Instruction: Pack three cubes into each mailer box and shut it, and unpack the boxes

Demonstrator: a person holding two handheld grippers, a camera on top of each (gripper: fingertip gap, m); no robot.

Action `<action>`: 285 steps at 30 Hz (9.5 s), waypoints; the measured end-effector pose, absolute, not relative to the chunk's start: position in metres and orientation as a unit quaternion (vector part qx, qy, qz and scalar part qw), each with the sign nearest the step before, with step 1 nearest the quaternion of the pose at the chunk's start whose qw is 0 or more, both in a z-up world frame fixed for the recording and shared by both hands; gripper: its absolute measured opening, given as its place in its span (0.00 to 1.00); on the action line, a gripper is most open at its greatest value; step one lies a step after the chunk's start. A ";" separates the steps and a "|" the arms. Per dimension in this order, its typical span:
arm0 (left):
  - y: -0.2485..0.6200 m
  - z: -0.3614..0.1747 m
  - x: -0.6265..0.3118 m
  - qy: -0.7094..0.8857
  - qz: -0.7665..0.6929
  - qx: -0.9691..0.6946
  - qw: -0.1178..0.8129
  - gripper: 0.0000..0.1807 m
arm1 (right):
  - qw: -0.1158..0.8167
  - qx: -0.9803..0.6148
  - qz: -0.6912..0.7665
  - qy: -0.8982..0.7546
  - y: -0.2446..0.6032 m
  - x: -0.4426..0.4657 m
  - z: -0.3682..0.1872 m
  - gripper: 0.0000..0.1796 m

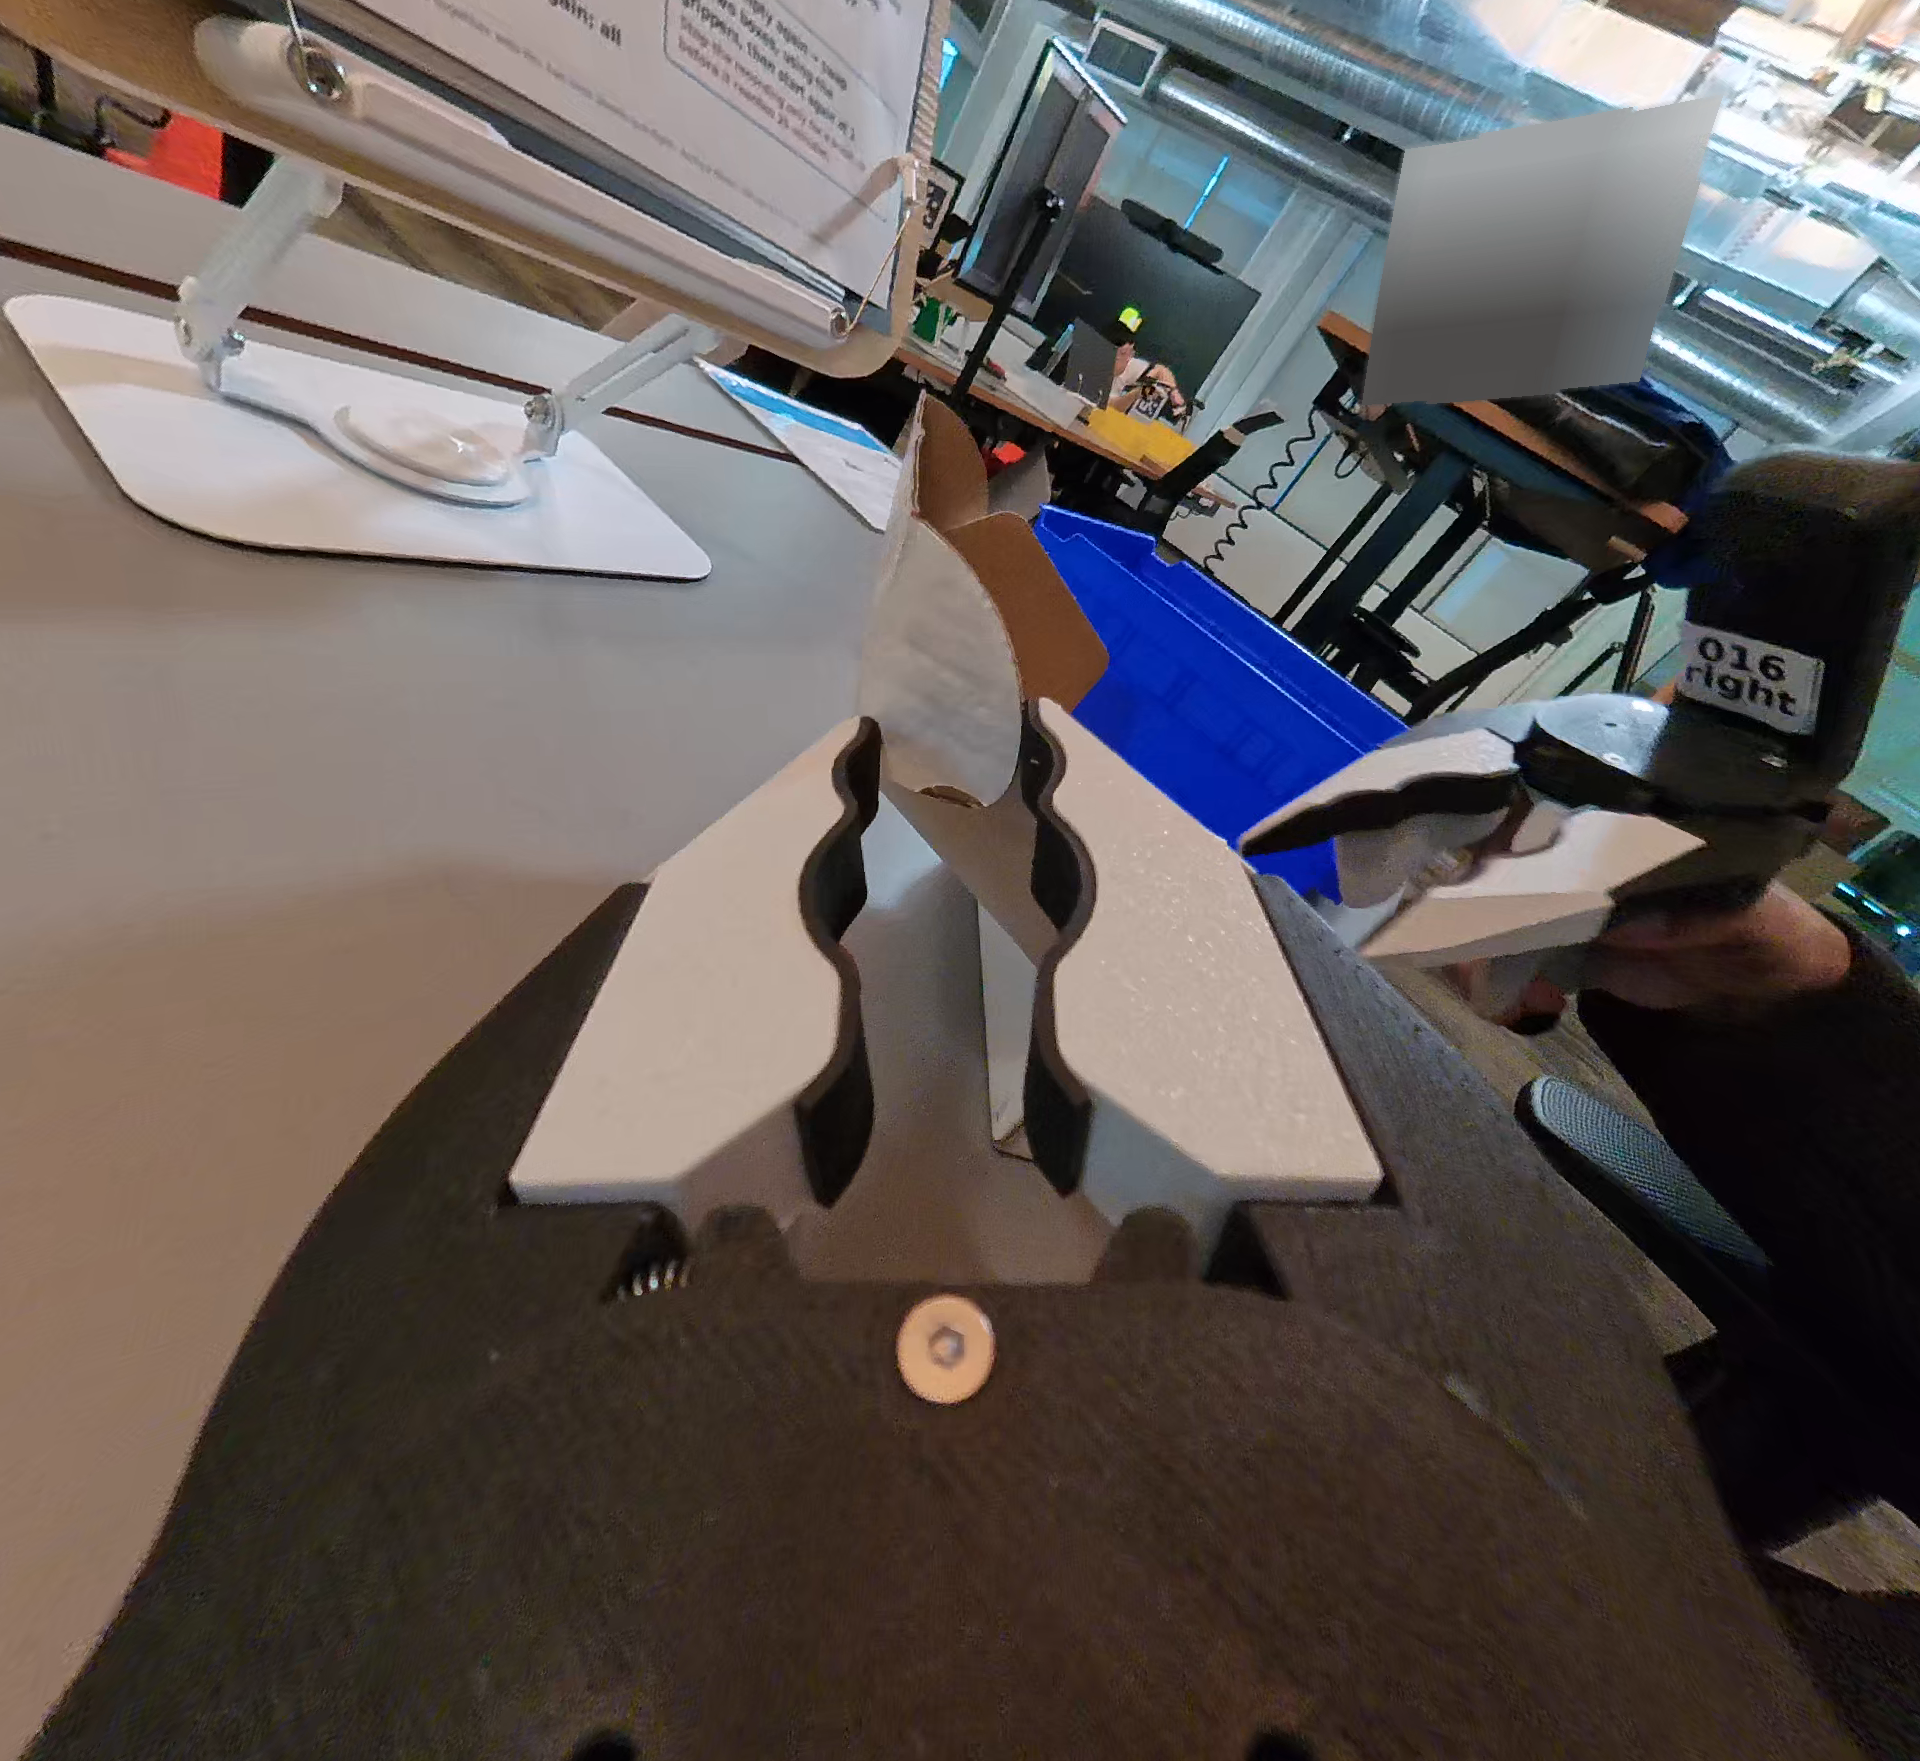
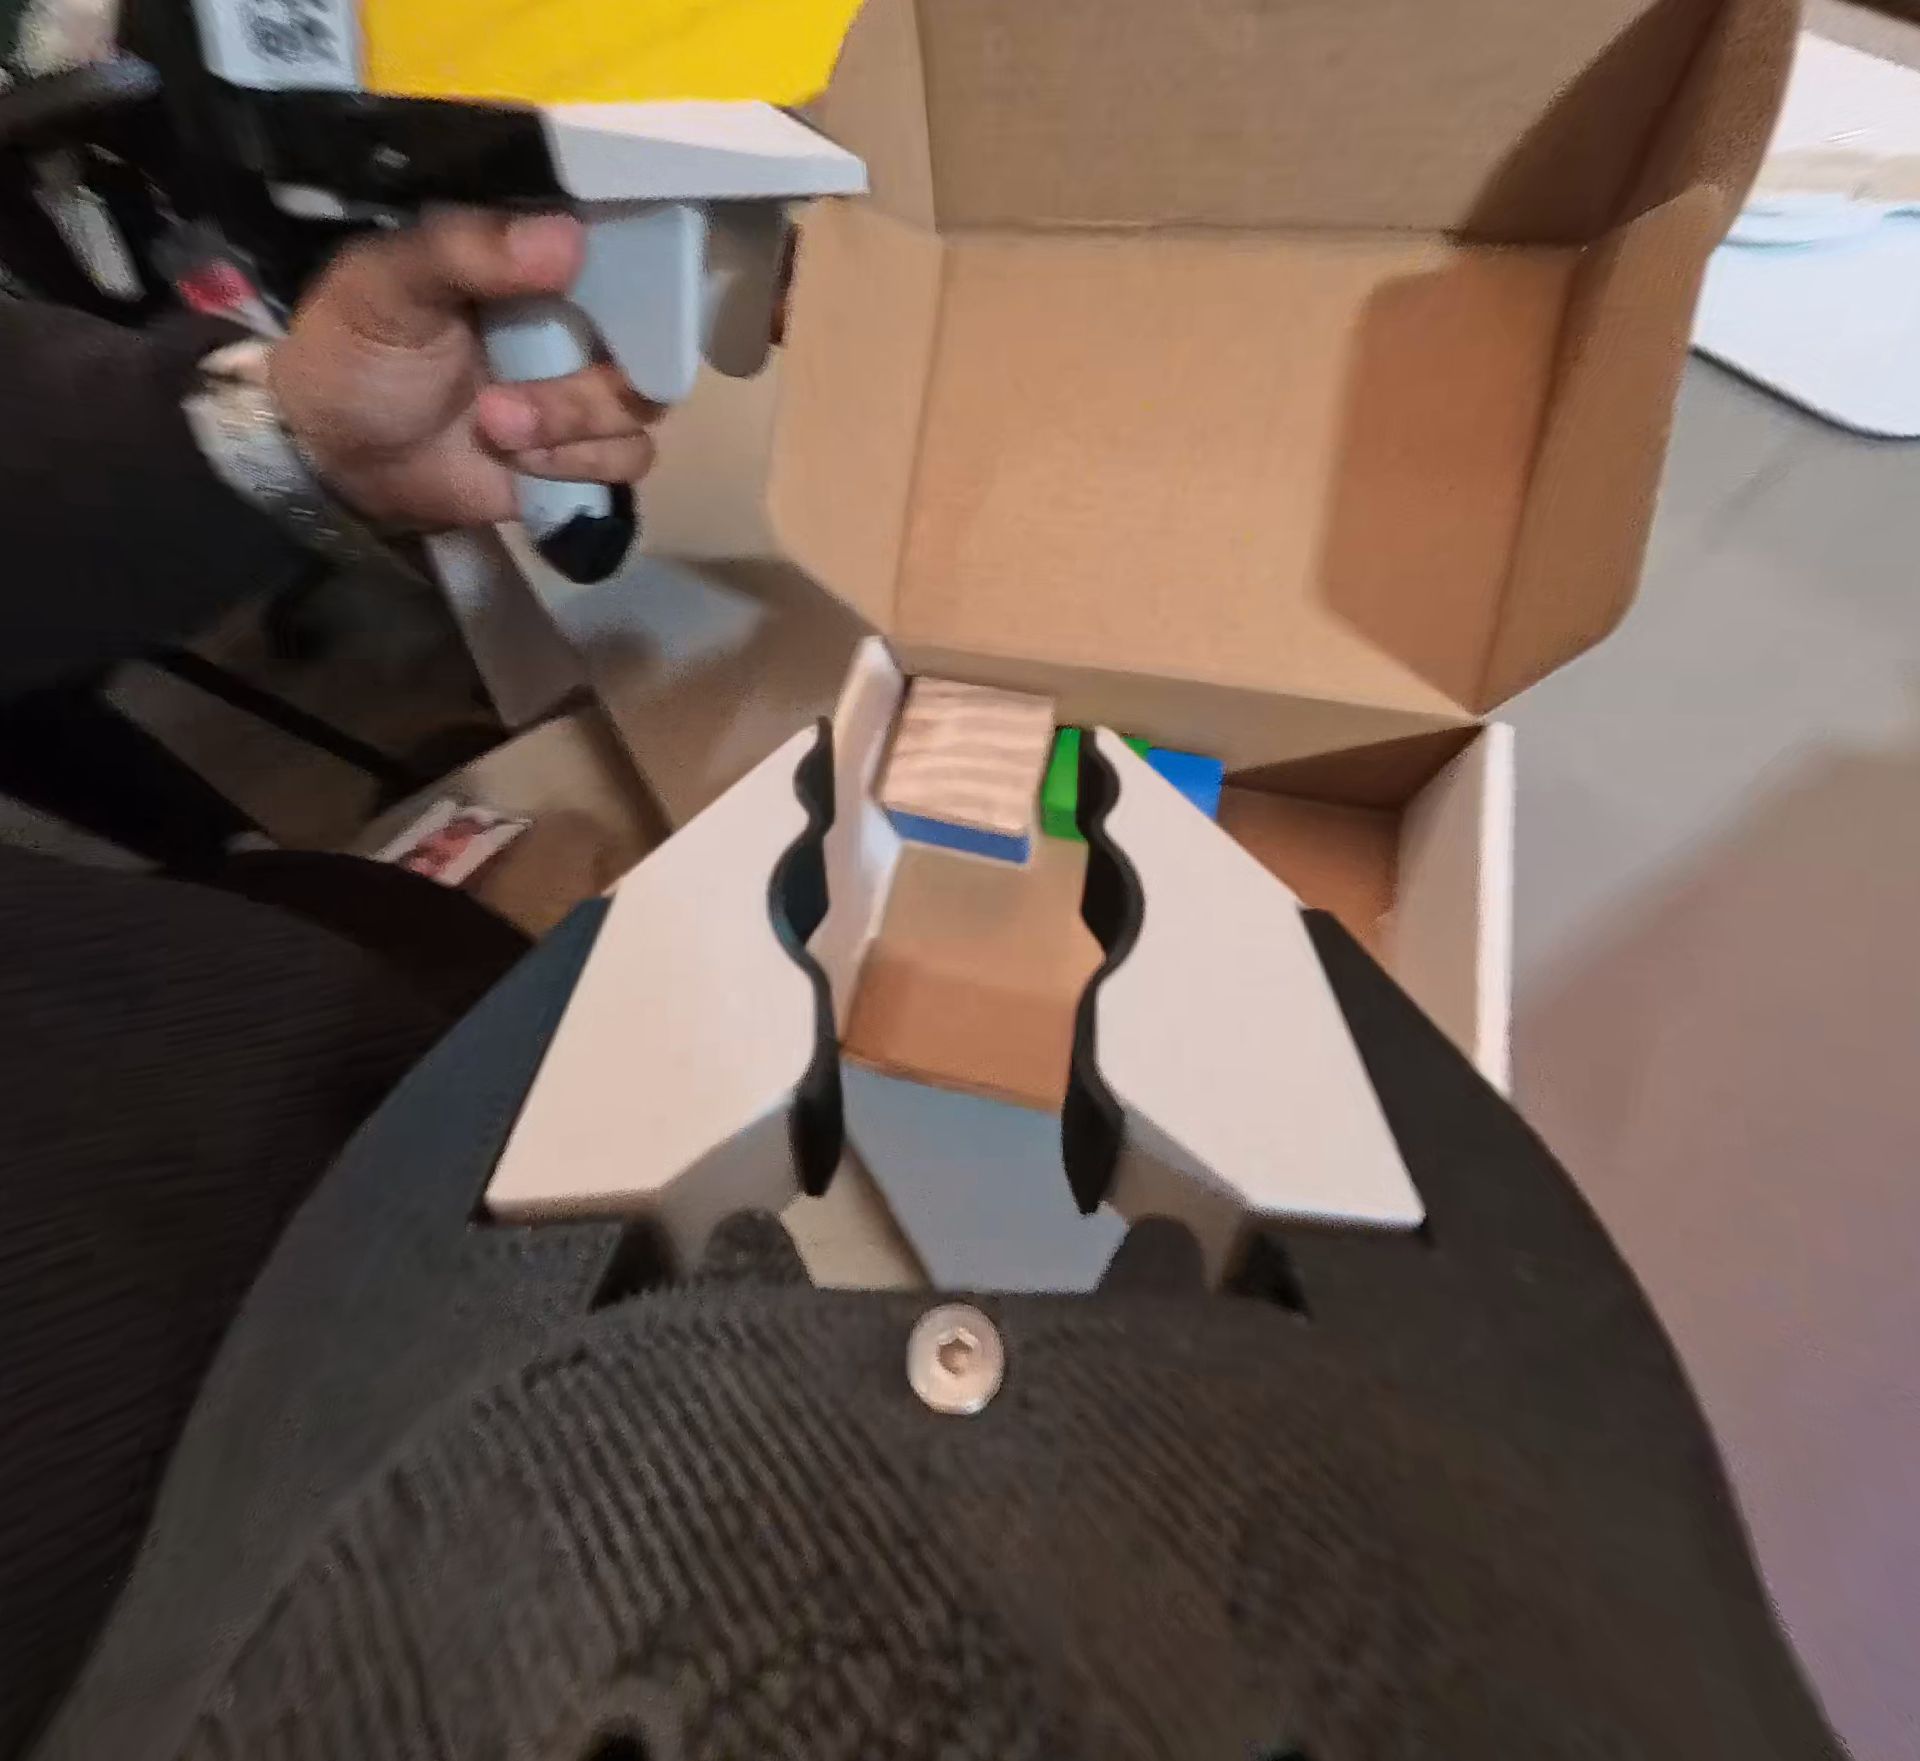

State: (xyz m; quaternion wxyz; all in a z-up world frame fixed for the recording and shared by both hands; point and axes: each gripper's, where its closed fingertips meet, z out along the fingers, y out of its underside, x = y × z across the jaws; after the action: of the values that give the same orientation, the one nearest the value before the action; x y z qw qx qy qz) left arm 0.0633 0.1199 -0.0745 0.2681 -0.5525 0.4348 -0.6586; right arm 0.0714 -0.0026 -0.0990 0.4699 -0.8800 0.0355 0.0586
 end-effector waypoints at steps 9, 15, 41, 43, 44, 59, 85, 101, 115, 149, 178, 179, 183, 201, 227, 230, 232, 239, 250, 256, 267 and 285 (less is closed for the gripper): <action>0.117 -0.072 0.061 0.444 -0.668 -0.528 0.280 0.15 | 0.325 -0.936 0.117 0.069 0.017 0.065 -0.158 0.26; 0.119 -0.073 0.062 0.441 -0.676 -0.524 0.270 0.15 | 0.356 -0.925 0.113 0.071 0.025 0.066 -0.150 0.24; 0.116 -0.071 0.062 0.451 -0.671 -0.514 0.287 0.14 | 0.307 -0.951 0.042 0.021 0.009 0.068 -0.158 0.21; 0.116 -0.071 0.062 0.451 -0.670 -0.514 0.288 0.14 | 0.292 -0.955 0.048 0.023 0.001 0.070 -0.157 0.21; 0.116 -0.071 0.062 0.451 -0.670 -0.514 0.287 0.14 | 0.286 -0.957 0.047 0.027 -0.002 0.073 -0.157 0.21; 0.117 -0.072 0.062 0.449 -0.671 -0.516 0.285 0.14 | 0.292 -0.956 0.001 0.006 0.002 0.079 -0.161 0.22; 0.115 -0.071 0.064 0.449 -0.670 -0.515 0.290 0.14 | 0.335 -0.859 -0.136 0.362 -0.210 0.317 -0.124 0.22; 0.116 -0.072 0.064 0.449 -0.672 -0.515 0.285 0.14 | 0.300 -0.871 -0.119 0.370 -0.206 0.309 -0.141 0.25; 0.114 -0.071 0.064 0.451 -0.672 -0.512 0.288 0.14 | 0.462 -0.881 -0.010 0.099 -0.035 0.149 -0.063 0.22; 0.114 -0.071 0.063 0.452 -0.674 -0.510 0.285 0.14 | 0.384 -0.853 -0.219 0.279 -0.176 0.289 -0.040 0.14; 0.111 -0.072 0.065 0.455 -0.673 -0.510 0.285 0.14 | 0.454 -0.838 -0.163 0.254 -0.147 0.273 -0.040 0.18; 0.111 -0.072 0.065 0.455 -0.673 -0.510 0.284 0.14 | 0.459 -0.847 -0.150 0.223 -0.126 0.255 -0.037 0.19; 0.110 -0.071 0.064 0.457 -0.673 -0.507 0.285 0.14 | 0.432 -0.887 -0.127 0.106 -0.059 0.192 -0.055 0.21; 0.107 -0.069 0.063 0.461 -0.675 -0.499 0.288 0.14 | 0.298 -0.951 -0.068 0.051 -0.004 0.151 -0.182 0.17; 0.105 -0.068 0.063 0.467 -0.672 -0.492 0.297 0.14 | 0.230 -0.844 -0.239 0.421 -0.288 0.363 -0.159 0.11; 0.106 -0.068 0.063 0.466 -0.672 -0.493 0.295 0.13 | 0.207 -0.848 -0.245 0.423 -0.292 0.364 -0.167 0.11; 0.106 -0.068 0.064 0.466 -0.673 -0.493 0.294 0.13 | 0.203 -0.850 -0.241 0.423 -0.291 0.363 -0.170 0.11; 0.107 -0.069 0.063 0.466 -0.674 -0.493 0.292 0.14 | 0.268 -0.839 -0.261 0.395 -0.266 0.358 -0.129 0.20; 0.108 -0.068 0.063 0.468 -0.671 -0.492 0.296 0.14 | 0.431 -0.875 -0.184 0.125 -0.086 0.232 -0.053 0.20; 0.110 -0.067 0.062 0.467 -0.671 -0.491 0.301 0.14 | 0.425 -0.895 -0.118 0.060 -0.040 0.171 -0.066 0.25; 0.111 -0.067 0.060 0.488 -0.655 -0.477 0.325 0.22 | 0.349 -0.921 -0.152 0.076 -0.076 0.159 -0.148 0.32; 0.077 -0.097 0.077 0.562 -0.561 -0.509 0.331 0.18 | 0.477 -0.868 -0.013 0.134 -0.064 0.126 -0.146 0.39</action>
State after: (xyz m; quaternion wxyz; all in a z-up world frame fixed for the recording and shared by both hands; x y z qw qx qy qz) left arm 0.0774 0.0771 -0.0974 0.3315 -0.5091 0.5624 -0.5609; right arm 0.1265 -0.0643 -0.1457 0.4770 -0.8685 0.1344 -0.0131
